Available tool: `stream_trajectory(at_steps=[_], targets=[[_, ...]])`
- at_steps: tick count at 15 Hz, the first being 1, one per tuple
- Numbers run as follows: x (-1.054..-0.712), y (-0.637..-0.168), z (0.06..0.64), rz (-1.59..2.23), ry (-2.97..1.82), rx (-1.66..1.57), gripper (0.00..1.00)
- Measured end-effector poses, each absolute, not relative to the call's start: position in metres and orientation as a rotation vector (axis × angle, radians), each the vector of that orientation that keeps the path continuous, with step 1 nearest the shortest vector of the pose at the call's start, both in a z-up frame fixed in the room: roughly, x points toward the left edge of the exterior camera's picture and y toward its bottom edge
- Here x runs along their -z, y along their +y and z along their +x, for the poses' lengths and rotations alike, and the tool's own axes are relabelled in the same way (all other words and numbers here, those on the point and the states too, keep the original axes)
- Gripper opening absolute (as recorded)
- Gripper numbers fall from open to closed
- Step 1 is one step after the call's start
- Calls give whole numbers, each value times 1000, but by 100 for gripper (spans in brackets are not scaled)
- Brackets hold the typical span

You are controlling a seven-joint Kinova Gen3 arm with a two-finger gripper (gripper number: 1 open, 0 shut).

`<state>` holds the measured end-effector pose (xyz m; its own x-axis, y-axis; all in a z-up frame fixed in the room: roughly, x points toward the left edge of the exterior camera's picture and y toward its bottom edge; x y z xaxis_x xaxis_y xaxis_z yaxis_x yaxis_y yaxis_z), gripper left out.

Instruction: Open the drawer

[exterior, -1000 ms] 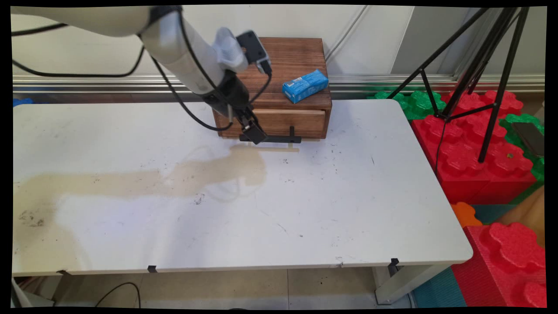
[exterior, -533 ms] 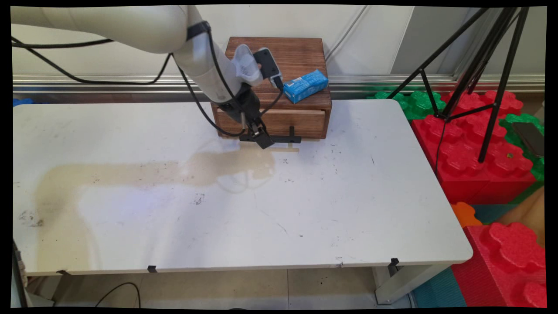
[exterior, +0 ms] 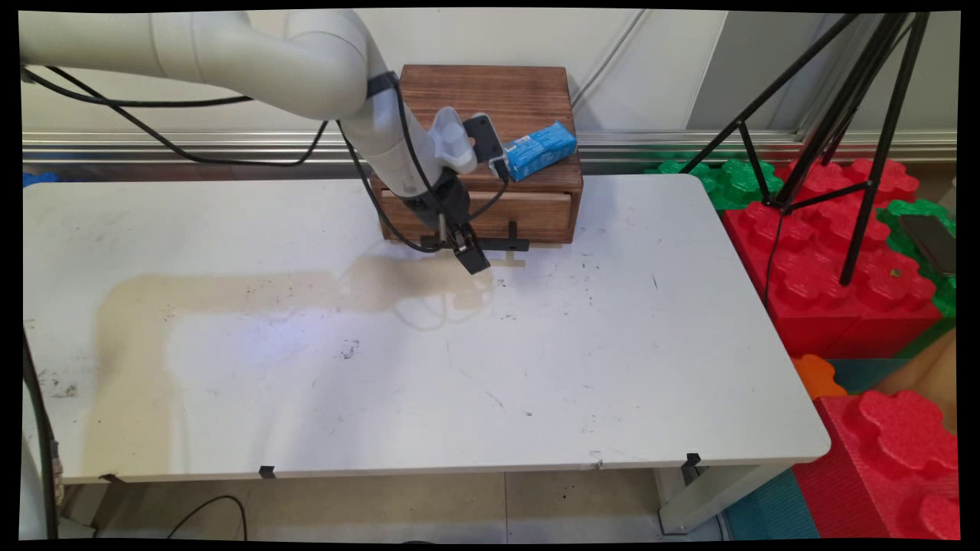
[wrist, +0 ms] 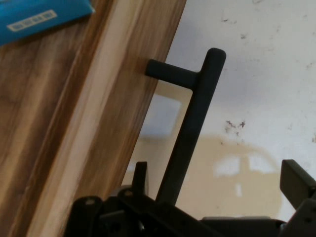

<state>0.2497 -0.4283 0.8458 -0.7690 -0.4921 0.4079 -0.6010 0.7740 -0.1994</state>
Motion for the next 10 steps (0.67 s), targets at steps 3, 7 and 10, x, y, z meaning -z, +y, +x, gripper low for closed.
stream_trajectory(at_steps=[3,7,10], targets=[[-832,-436,248,834,-2641,-432,100],[-819,-442,248,837,-2646,-403,100],[-811,-444,247,839,-2651,-380,100]])
